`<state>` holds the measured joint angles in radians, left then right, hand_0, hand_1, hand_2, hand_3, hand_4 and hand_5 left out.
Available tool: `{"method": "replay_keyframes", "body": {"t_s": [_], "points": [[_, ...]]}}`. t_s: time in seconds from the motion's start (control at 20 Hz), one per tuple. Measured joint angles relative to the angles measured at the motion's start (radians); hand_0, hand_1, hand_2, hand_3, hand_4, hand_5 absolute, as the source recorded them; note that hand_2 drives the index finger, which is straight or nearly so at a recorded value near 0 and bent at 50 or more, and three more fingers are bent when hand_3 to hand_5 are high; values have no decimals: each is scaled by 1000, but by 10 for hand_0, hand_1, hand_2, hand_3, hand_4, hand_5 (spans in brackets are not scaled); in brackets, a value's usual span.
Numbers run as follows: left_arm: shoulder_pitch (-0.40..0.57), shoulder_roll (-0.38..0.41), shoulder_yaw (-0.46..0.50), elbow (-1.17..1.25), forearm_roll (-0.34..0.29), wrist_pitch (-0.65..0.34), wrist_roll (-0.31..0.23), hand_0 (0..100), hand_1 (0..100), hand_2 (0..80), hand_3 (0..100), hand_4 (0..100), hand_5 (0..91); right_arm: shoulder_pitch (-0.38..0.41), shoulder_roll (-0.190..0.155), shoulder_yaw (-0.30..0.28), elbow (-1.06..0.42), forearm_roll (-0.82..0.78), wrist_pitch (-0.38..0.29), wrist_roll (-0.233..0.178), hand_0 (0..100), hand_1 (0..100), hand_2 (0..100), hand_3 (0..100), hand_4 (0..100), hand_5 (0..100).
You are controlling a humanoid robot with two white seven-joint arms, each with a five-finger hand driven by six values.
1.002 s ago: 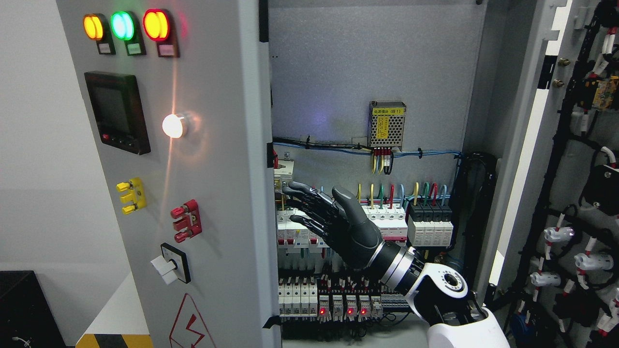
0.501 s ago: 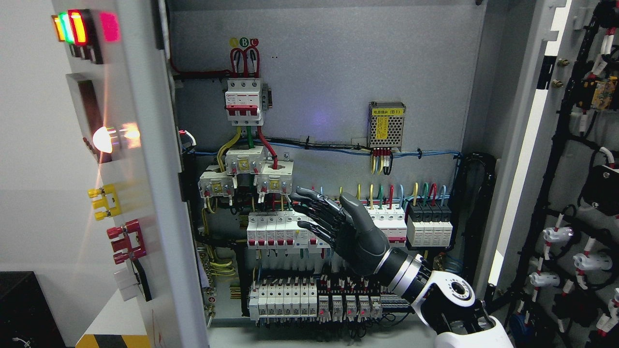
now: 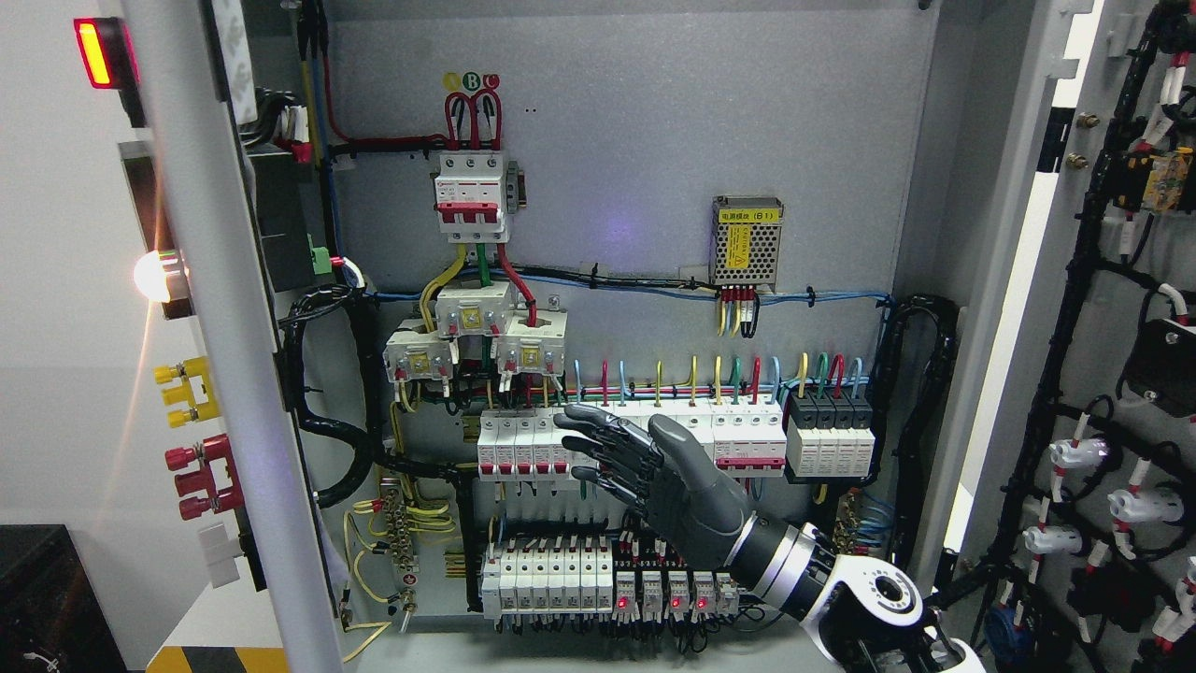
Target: Open door with both hands
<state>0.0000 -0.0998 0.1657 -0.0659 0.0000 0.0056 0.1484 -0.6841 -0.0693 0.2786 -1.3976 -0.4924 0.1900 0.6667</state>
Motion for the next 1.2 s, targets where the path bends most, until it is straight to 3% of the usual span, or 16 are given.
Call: {"method": "replay_keyframes", "body": {"t_s": [0.45, 0.8, 1.2], "points": [[0, 0, 0, 0, 0, 0, 0, 0, 0, 0, 0, 0, 0, 59, -36, 70, -69, 0, 0, 1, 191, 0, 0, 0, 0, 0], [0, 0, 0, 0, 0, 1, 0, 0, 0, 0, 0, 0, 0, 94, -58, 122, -108, 0, -1, 42, 191, 0, 0, 0, 0, 0], [0, 0, 0, 0, 0, 1, 0, 0, 0, 0, 0, 0, 0, 134, -70, 181, -132, 0, 2, 51, 191, 0, 0, 0, 0, 0]]}}
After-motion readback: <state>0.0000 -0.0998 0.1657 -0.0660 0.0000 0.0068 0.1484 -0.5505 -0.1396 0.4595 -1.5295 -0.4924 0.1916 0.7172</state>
